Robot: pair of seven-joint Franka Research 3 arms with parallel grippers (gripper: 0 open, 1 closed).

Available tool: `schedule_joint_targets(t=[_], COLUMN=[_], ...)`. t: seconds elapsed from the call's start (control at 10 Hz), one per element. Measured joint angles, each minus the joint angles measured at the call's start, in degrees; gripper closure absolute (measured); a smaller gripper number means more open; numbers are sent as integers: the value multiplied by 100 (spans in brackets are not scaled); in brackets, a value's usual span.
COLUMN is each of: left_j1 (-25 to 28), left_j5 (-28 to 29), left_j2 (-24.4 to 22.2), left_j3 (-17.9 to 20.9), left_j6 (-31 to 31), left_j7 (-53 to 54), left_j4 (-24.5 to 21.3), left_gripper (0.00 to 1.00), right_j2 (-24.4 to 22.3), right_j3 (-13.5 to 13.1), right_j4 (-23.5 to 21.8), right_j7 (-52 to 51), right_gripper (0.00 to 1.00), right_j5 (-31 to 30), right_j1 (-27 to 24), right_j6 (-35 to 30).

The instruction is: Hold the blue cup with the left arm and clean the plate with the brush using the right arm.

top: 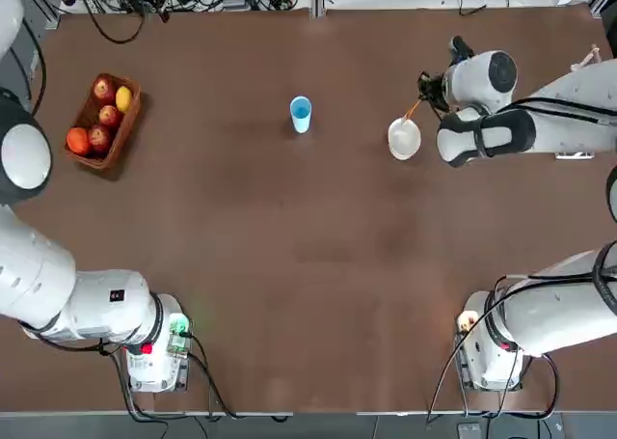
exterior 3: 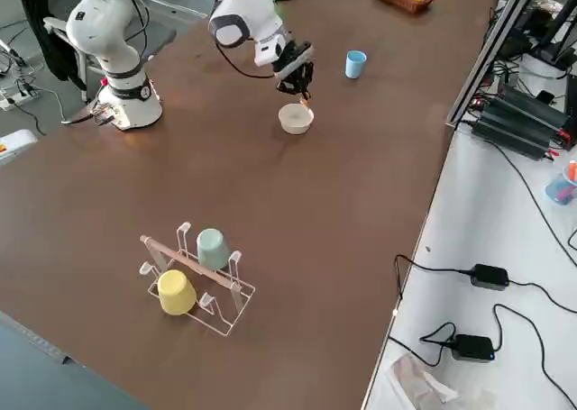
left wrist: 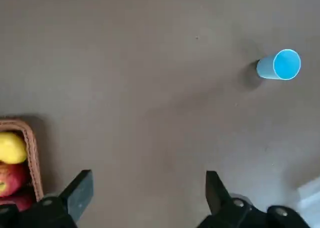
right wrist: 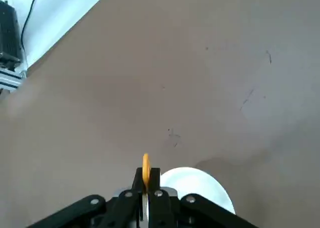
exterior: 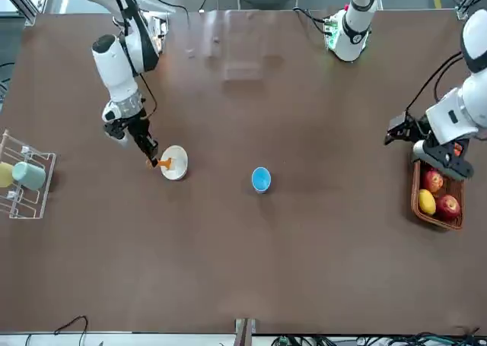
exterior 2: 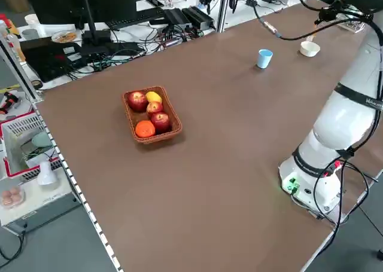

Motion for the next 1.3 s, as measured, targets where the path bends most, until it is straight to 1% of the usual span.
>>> schedule_joint_targets(t=[0.2,0.5,0.7,1.1,1.2,1.3], left_j1=[38,84,184,341,303,142], left_j5=[289,337,338,342,342,342], left_j2=[-158,-390,-352,-323,-317,-311], left_j3=[13,11,27,85,93,182], left_j6=[241,204,191,40,-23,-132], left_j7=[-416,-977,-1202,-1210,-1210,-1222], left_j4=[-41,-27,73,218,219,220], left_gripper=[0,0,0,0,0,0], right_j2=[-1,-1,1,95,135,195], right_j3=[2,3,3,3,3,3], right_j4=[-124,-201,-236,-281,-285,-286], right_j7=[-4,-6,-18,-64,-78,-92], right_gripper=[94,95,95,95,95,95], right_j5=[0,0,0,-1,-1,-1], right_j1=[39,115,118,118,119,120], right_j6=[177,258,258,259,274,321])
